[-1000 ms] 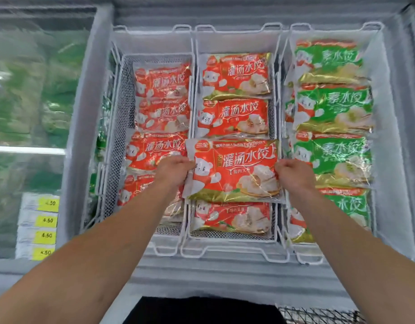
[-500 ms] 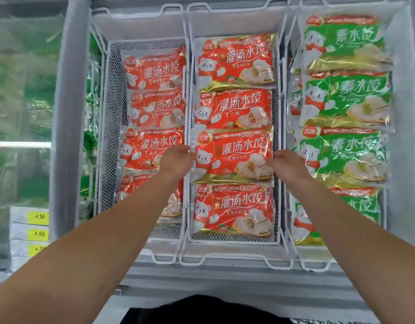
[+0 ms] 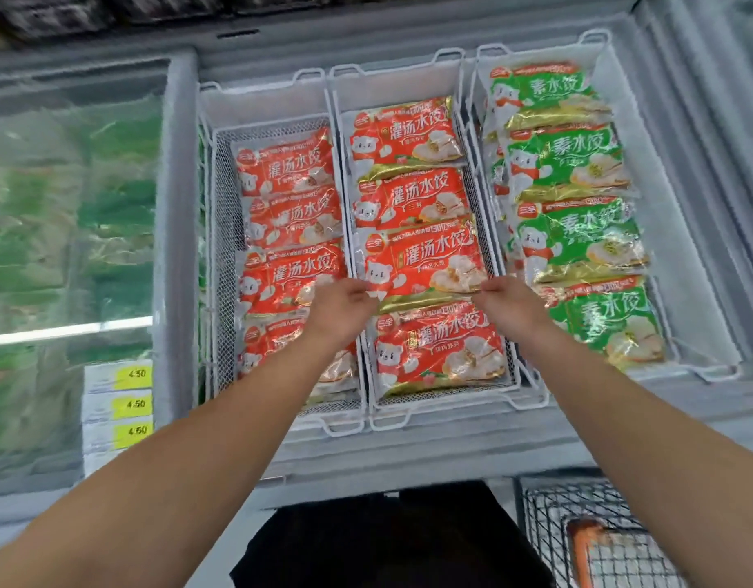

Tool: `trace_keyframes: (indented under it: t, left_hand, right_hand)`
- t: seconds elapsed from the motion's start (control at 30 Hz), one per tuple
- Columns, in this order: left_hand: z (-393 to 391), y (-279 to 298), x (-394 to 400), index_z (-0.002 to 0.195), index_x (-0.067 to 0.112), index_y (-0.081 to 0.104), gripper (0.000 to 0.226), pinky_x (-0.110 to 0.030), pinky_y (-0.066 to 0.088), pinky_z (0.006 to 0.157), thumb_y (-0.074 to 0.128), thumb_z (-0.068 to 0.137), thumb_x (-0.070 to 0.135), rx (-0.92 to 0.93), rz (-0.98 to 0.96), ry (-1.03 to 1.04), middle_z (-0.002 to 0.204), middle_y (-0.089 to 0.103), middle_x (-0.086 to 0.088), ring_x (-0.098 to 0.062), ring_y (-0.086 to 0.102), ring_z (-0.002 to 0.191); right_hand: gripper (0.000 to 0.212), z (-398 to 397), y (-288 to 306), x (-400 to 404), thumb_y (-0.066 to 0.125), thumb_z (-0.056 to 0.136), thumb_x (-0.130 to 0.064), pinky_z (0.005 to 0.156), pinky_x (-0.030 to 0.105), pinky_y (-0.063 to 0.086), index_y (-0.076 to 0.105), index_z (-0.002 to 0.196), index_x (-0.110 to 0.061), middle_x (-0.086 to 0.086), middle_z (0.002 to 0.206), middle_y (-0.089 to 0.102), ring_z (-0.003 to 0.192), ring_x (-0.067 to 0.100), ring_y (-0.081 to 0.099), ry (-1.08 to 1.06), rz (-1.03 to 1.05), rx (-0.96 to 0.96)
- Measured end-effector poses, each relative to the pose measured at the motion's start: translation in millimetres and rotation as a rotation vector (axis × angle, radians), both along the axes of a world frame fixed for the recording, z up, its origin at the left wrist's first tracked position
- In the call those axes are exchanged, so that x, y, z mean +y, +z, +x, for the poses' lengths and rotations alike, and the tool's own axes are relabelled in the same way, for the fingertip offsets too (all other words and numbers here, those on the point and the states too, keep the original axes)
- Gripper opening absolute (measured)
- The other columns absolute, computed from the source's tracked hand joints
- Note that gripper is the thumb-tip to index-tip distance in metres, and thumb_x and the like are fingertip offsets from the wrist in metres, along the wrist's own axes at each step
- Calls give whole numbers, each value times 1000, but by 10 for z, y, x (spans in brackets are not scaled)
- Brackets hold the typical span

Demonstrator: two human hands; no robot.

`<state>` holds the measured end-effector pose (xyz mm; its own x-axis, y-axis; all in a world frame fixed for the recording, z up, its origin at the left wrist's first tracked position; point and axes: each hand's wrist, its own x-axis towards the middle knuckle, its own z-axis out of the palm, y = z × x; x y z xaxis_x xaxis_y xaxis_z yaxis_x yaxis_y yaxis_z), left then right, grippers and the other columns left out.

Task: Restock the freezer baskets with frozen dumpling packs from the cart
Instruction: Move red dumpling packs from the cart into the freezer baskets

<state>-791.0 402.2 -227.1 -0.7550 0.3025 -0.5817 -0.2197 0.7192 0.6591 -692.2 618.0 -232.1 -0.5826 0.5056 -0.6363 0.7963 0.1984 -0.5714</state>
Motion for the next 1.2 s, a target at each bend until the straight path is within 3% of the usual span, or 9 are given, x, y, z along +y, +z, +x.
trace_keyframes:
  t: [0.13, 0.2, 0.33, 0.47, 0.6, 0.73, 0.83, 1.03, 1.2]
  left_hand:
    - [228, 174, -205, 138, 10, 58, 44, -26, 44, 98, 63, 95, 19, 14, 68, -95, 133, 63, -6, -19, 60, 117]
    - [340, 228, -275, 135, 11, 59, 42, -26, 44, 93, 64, 94, 20, 12, 94, -135, 130, 64, -5, -19, 60, 115]
    - [614, 329, -319, 127, 11, 66, 37, -19, 48, 71, 66, 92, 22, 49, 137, -220, 115, 69, -1, -11, 62, 89]
    - [988, 413, -221, 131, 11, 64, 39, -28, 49, 91, 65, 93, 19, 41, 171, -339, 122, 67, -3, -15, 62, 101]
    - [1422, 431, -30, 130, 12, 65, 39, -24, 44, 90, 65, 92, 21, 50, 164, -497, 122, 68, -3, -17, 62, 106]
    - [1957, 398, 200, 129, 13, 65, 39, -22, 42, 90, 65, 91, 20, 53, 143, -663, 117, 66, 1, -14, 61, 107]
    - [2409, 338, 373, 126, 15, 68, 37, -30, 49, 94, 66, 90, 23, 39, 115, -748, 117, 70, 0, -20, 65, 109]
    - [3461, 279, 731, 121, 16, 70, 34, -27, 46, 102, 70, 87, 23, 28, 109, -869, 114, 71, 2, -13, 64, 110]
    - [4250, 208, 958, 119, 17, 71, 33, -23, 53, 92, 68, 87, 22, 2, 94, -958, 116, 72, -1, -15, 67, 107]
  right_hand:
    - [38, 402, 104, -314, 65, 90, -26, 97, 39, 48, 61, 126, -15, 6, 121, 65, 108, 25, 61, -93, 37, 43]
    - [37, 628, 147, -469, 66, 91, -28, 93, 34, 45, 62, 125, -13, 6, 120, 65, 108, 24, 59, -148, 51, 64]
    - [34, 1125, 280, -711, 64, 91, -23, 93, 33, 45, 60, 124, -13, 4, 113, 63, 105, 23, 58, -256, 121, 102]
    - [33, 1694, 371, -852, 62, 92, -20, 85, 26, 39, 61, 124, -13, 0, 108, 60, 104, 20, 58, -356, 188, 93]
    - [32, 2348, 370, -961, 60, 92, -20, 90, 29, 44, 61, 124, -15, 0, 114, 62, 98, 16, 58, -496, 176, 55]
    - [23, 3048, 291, -1047, 64, 87, -18, 102, 39, 46, 63, 110, -20, 1, 107, 63, 109, 24, 61, -669, 169, 33]
    - [19, 3611, 213, -1070, 65, 86, -23, 98, 45, 49, 62, 105, -23, 3, 109, 67, 105, 27, 63, -788, 130, 10]
    - [25, 4786, 111, -1039, 59, 95, -22, 67, 26, 43, 60, 119, -17, -1, 114, 61, 81, 12, 58, -912, 100, 10]
    - [28, 5587, 68, -967, 61, 92, -22, 76, 28, 43, 61, 119, -18, 0, 112, 63, 92, 18, 60, -978, 96, -17]
